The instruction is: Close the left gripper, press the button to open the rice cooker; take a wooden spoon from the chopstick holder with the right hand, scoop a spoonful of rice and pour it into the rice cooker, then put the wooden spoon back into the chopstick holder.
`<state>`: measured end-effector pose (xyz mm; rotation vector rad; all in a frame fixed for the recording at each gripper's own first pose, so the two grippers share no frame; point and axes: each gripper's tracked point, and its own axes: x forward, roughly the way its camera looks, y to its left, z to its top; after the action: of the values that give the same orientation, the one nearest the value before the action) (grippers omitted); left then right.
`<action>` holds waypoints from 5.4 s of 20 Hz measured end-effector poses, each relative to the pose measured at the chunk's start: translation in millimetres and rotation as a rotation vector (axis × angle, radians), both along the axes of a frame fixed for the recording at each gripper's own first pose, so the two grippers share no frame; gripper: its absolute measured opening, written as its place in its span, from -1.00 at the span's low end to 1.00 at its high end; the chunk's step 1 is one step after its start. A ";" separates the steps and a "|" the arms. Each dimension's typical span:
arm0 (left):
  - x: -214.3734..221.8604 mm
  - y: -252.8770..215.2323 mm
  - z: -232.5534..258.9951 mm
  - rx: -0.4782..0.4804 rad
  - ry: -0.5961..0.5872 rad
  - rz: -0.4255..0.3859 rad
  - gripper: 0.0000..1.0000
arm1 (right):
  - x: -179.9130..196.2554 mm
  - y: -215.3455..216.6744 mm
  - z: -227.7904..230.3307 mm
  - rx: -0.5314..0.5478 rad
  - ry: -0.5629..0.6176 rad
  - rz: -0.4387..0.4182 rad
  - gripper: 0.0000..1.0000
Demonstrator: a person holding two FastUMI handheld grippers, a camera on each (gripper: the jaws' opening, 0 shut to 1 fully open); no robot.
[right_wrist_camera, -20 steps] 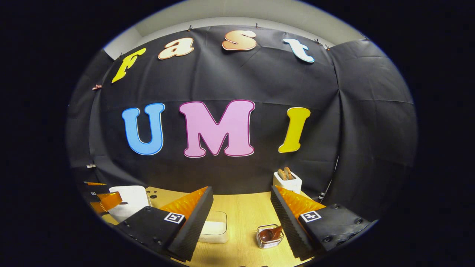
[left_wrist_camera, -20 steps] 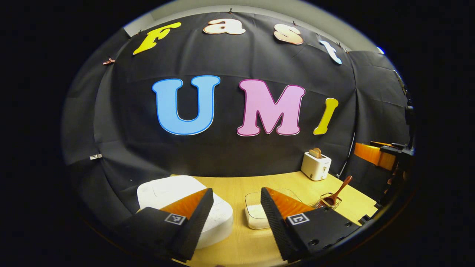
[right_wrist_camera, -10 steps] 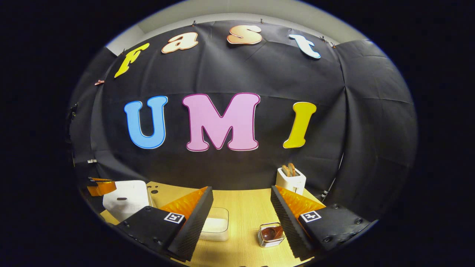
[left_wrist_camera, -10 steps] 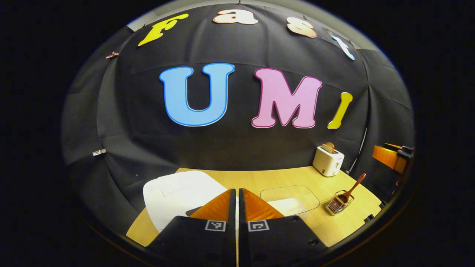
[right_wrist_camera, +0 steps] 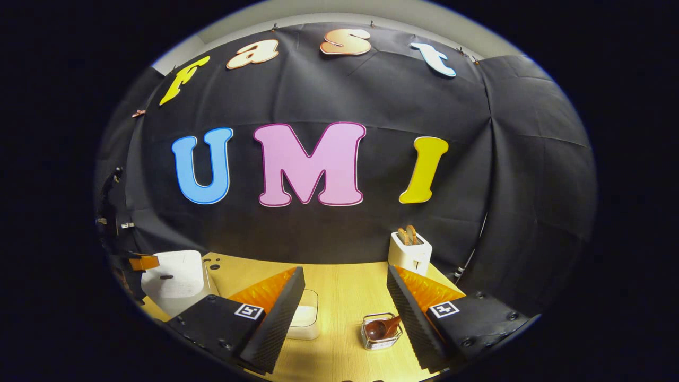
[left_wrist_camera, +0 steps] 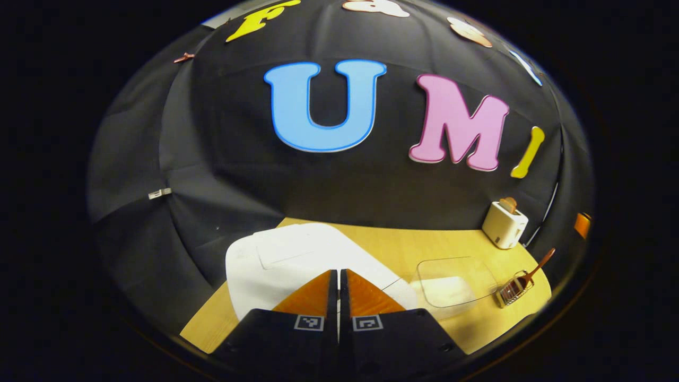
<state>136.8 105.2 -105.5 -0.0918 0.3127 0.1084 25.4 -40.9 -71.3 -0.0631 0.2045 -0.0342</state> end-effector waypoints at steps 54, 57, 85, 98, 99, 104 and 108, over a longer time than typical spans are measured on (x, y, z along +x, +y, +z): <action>-55.2 -150.4 52.0 0.026 -0.087 -0.174 -0.70 | 21.0 -106.9 -141.7 0.161 0.337 -0.167 0.97; -60.1 -165.7 47.5 0.037 -0.075 -0.194 0.19 | 31.1 -116.1 -158.1 0.155 0.367 -0.152 0.97; -93.2 -238.0 5.8 0.077 0.062 -0.227 0.94 | 101.6 -120.7 -237.1 0.278 0.497 -0.030 -0.53; -82.1 -186.8 13.0 0.029 -0.001 -0.262 0.95 | 117.8 -114.4 -152.6 0.230 0.404 -0.107 -0.65; -81.9 -179.9 15.1 0.029 -0.010 -0.258 0.95 | 119.8 -109.7 -141.1 0.238 0.391 -0.107 -0.65; -80.8 -143.7 20.3 0.007 -0.047 -0.230 0.95 | 128.2 -59.3 -103.5 0.246 0.331 -0.045 -0.65; -85.2 -116.0 25.7 0.067 -0.085 -0.223 0.95 | 133.1 -1.2 -92.0 0.242 0.319 0.043 -0.65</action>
<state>51.6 -10.7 -79.9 0.0049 0.2327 -0.1056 158.4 -42.1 -163.3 0.1694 0.5239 0.0442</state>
